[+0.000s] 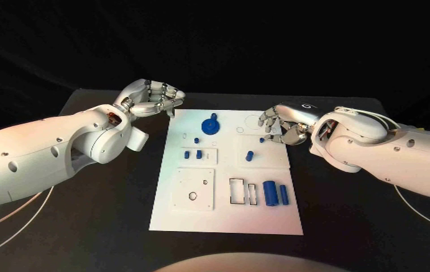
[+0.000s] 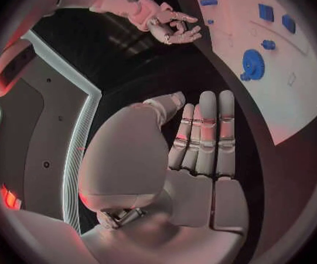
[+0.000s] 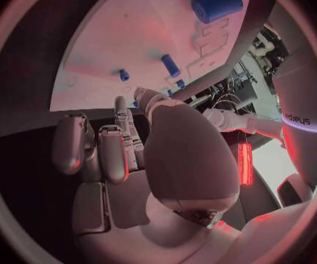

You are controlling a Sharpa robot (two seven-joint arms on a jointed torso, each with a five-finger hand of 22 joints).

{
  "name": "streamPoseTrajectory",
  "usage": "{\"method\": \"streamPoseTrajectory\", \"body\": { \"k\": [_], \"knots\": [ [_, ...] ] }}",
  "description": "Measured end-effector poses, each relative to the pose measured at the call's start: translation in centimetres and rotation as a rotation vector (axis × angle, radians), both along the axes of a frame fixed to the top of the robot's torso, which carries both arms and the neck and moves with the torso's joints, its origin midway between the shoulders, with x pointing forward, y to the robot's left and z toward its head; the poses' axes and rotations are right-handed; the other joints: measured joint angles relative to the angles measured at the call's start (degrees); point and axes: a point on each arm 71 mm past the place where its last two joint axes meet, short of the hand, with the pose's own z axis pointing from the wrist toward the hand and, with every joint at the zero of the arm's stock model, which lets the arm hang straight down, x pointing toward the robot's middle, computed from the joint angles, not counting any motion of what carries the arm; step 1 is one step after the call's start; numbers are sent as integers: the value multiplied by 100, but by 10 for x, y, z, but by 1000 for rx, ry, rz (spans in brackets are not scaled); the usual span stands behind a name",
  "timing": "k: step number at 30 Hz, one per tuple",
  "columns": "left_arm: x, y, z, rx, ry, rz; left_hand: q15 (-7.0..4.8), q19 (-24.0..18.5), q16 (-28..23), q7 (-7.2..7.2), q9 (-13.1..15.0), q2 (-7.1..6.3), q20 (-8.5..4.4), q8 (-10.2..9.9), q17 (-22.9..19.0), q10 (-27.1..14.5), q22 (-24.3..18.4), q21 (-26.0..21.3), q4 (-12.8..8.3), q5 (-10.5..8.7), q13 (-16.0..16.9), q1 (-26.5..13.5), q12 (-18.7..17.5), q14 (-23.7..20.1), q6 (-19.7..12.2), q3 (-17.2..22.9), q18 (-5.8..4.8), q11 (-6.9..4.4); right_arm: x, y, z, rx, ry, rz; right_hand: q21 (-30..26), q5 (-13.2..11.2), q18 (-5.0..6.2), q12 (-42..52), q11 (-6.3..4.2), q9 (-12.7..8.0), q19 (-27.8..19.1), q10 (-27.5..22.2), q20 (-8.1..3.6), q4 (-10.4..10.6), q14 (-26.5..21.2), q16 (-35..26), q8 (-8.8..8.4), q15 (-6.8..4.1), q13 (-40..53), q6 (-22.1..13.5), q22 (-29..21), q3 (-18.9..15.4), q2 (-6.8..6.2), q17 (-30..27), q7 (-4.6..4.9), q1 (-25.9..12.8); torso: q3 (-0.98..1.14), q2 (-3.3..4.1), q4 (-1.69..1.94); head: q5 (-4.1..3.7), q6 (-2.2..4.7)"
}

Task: Assemble the parts on the task board

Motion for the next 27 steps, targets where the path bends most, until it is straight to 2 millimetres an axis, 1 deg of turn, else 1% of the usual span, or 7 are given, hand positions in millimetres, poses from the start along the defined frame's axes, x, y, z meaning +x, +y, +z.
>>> {"method": "streamPoseTrajectory", "body": {
  "k": [5,9,14,17,18,21,27],
  "knots": [
    [2,8,-3,-54,41,58,21,-50,-201,0,9,-57,50,0,-85,-14,-146,-223,112,0,-55,-57,-28,-57,0,-172,0,14,-3,7,-5,-76,-34,21,33,0,0,0,0,-6,0,0,0,0,0,0,0,0,-18,0,0,0,0,-6,0,0,-9,-2,4,-59,3],
    [3,10,-3,-93,59,76,21,-50,-233,0,19,-69,50,0,-96,-13,-231,-330,177,0,-62,-103,-28,-57,0,-276,0,13,-4,9,-9,-116,-45,26,63,0,0,0,0,-11,0,0,0,0,0,0,0,0,-44,0,-1,0,0,3,0,0,-14,-1,3,-76,7],
    [1,10,-2,-147,68,80,21,-50,-236,-1,19,-47,50,0,-102,8,-278,-373,193,0,-62,-125,-20,-57,0,-293,0,33,-5,13,-13,-147,-53,28,68,0,0,-22,0,-12,8,0,-8,4,0,0,0,0,-90,0,-1,23,0,4,0,0,-11,3,4,-101,-3],
    [0,9,-1,-179,70,77,21,-50,-236,-1,27,-47,50,0,-102,42,-304,-418,182,0,-62,-125,0,-57,0,-303,-1,-1,-5,14,-16,-161,-55,26,88,0,0,-44,0,-18,23,0,-23,-17,0,0,1,0,-131,0,-1,65,2,19,0,2,-8,3,4,-113,-9],
    [0,9,0,-187,70,76,21,-50,-248,-1,27,-47,50,0,-102,54,-310,-418,178,0,-62,-125,0,-57,0,-308,-1,12,-5,15,-17,-165,-55,26,123,-28,0,-58,0,-23,35,0,-35,-18,0,0,1,0,-160,0,-1,111,26,34,0,26,-8,3,4,-114,-11],
    [0,9,1,-212,70,74,21,-29,-259,-1,31,-6,30,0,-102,75,-322,-439,178,0,-68,-85,0,-57,0,-308,-1,8,-4,16,-20,-175,-56,23,145,-388,0,-133,0,-46,86,0,-42,-61,0,0,1,0,-310,0,-2,324,84,71,0,84,-8,3,4,-116,-12],
    [-1,9,2,-242,68,70,21,14,-259,-1,33,22,32,0,-101,83,-335,-440,177,0,-75,-56,0,-56,0,-308,-1,0,-3,18,-25,-187,-53,20,145,-409,0,-173,0,-46,86,0,-42,-143,0,0,1,0,-417,0,-2,489,136,57,0,136,-1,3,4,-110,-6]
  ]
}}
